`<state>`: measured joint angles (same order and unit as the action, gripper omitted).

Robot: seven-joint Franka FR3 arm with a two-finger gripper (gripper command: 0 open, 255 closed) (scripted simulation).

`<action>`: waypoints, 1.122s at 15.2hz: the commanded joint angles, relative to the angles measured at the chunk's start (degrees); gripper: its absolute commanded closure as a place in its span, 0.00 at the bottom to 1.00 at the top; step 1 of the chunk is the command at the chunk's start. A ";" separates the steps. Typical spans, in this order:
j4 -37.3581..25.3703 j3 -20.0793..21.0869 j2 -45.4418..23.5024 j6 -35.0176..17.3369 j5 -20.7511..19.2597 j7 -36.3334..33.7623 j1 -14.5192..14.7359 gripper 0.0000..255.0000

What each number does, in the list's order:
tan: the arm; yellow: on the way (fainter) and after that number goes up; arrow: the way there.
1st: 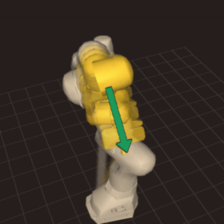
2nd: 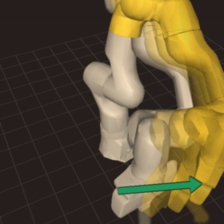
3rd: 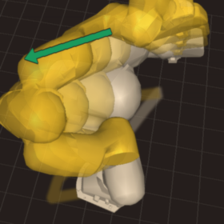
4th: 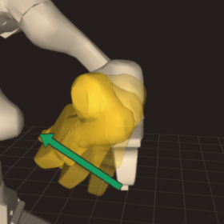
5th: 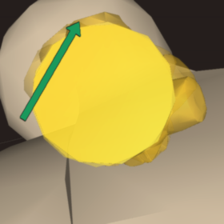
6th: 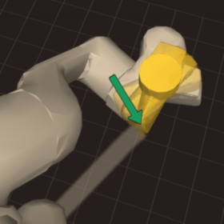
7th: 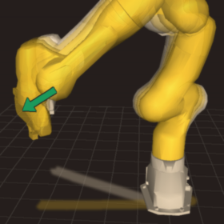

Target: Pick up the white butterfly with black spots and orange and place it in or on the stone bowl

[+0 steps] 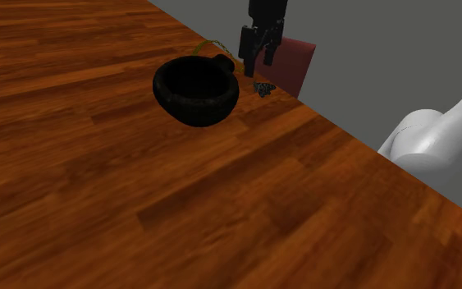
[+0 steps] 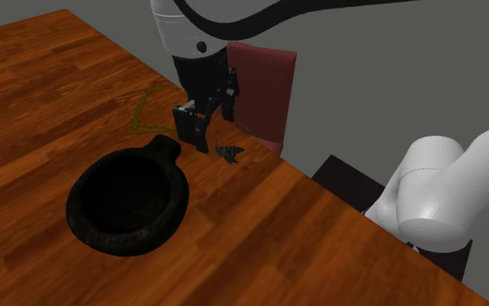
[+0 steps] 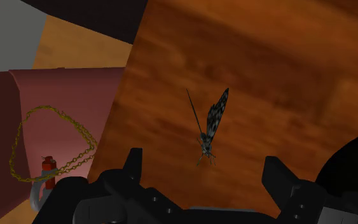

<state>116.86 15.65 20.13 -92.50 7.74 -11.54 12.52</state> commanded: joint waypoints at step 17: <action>5.07 0.78 0.06 -5.16 0.50 0.03 0.51 1.00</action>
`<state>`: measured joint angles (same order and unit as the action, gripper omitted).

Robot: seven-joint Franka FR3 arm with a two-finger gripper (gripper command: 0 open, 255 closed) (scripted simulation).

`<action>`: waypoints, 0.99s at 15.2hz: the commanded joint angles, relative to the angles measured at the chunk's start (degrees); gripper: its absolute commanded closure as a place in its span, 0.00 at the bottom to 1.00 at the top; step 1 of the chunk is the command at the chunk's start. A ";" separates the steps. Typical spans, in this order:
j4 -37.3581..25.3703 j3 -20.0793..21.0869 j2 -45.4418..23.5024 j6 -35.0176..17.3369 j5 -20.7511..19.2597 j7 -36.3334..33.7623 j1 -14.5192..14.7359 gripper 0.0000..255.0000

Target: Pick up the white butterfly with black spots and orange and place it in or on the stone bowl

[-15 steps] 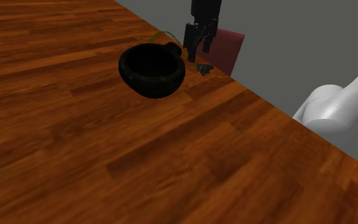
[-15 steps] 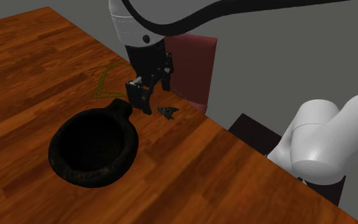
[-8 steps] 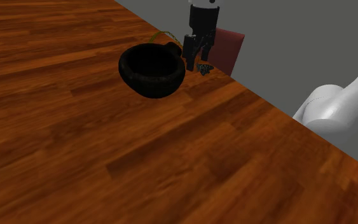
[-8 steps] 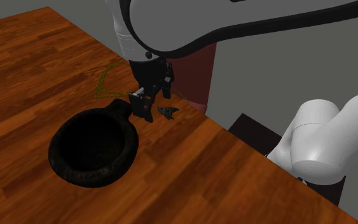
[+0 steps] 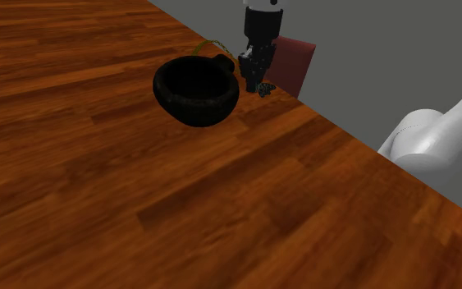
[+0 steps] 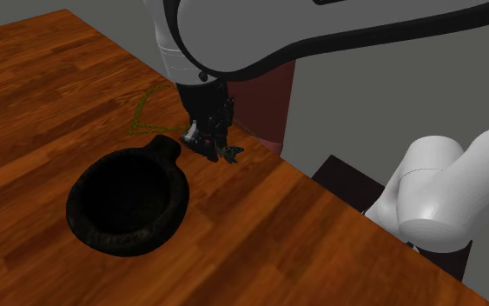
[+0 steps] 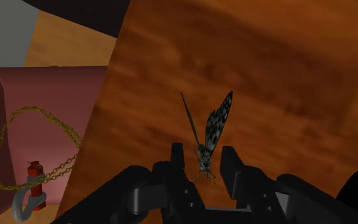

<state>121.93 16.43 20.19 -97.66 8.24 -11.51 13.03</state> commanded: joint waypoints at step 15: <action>-5.59 -0.34 -0.25 5.34 -0.28 -0.33 -0.17 1.00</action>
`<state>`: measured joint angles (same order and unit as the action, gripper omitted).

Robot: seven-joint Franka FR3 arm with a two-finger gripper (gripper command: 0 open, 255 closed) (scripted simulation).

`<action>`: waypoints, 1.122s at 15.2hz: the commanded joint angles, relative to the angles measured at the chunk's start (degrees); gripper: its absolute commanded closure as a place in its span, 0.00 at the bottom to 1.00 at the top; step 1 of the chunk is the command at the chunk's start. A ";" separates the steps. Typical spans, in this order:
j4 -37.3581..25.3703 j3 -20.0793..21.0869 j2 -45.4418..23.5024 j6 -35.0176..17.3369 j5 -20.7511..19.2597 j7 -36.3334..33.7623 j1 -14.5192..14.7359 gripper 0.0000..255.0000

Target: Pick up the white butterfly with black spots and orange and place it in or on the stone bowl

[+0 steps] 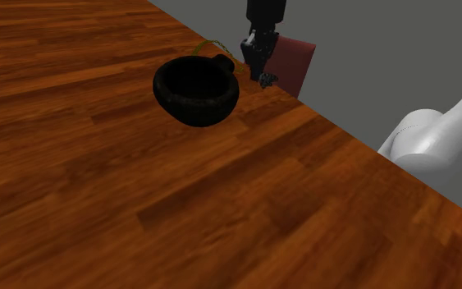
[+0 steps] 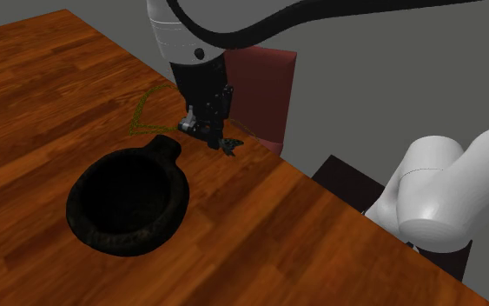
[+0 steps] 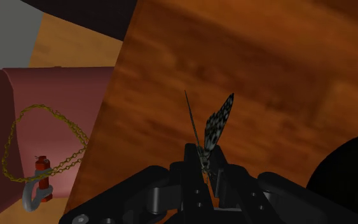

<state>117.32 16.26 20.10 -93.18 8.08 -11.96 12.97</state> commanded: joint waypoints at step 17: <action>-17.34 -0.50 -3.43 13.98 -1.00 -1.16 -0.52 1.00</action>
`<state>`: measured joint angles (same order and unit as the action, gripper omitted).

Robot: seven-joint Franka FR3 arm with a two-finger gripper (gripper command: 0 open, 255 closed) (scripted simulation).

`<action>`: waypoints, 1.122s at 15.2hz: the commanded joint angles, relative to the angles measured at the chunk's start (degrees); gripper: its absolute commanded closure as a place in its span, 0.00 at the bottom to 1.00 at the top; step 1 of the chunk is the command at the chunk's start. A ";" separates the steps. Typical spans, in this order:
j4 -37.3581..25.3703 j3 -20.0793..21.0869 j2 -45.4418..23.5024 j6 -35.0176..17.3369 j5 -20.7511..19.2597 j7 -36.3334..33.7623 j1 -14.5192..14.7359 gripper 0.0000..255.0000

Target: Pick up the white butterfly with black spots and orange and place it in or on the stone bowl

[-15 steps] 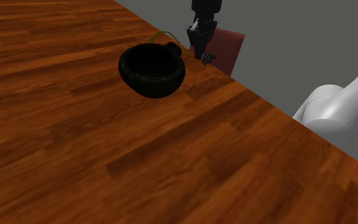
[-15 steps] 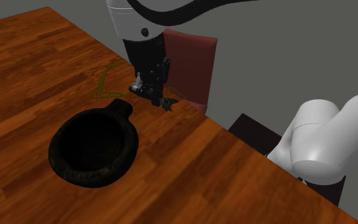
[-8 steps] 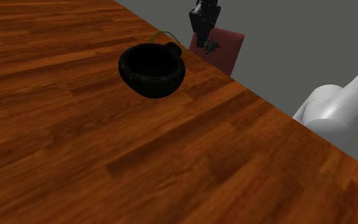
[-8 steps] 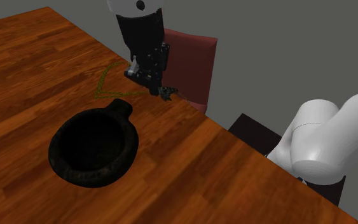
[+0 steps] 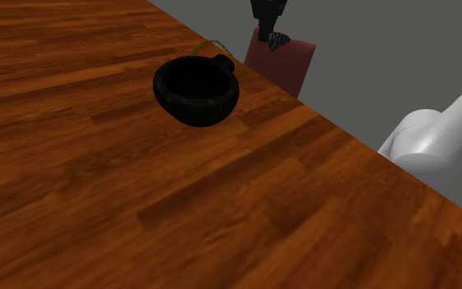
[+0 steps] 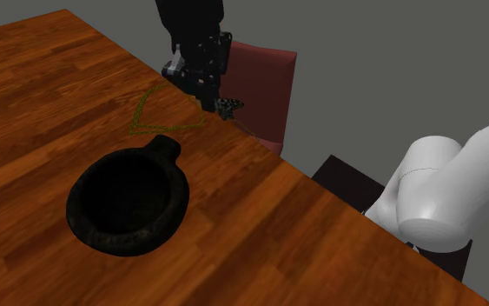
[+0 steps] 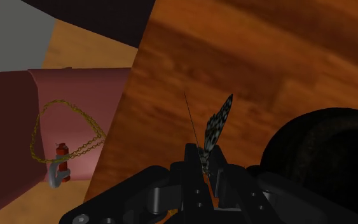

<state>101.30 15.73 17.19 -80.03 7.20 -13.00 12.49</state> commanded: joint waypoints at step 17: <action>-25.06 8.55 -16.75 8.17 -3.24 -14.30 4.75 1.00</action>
<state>78.35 23.28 2.40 -72.03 4.57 -25.53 16.49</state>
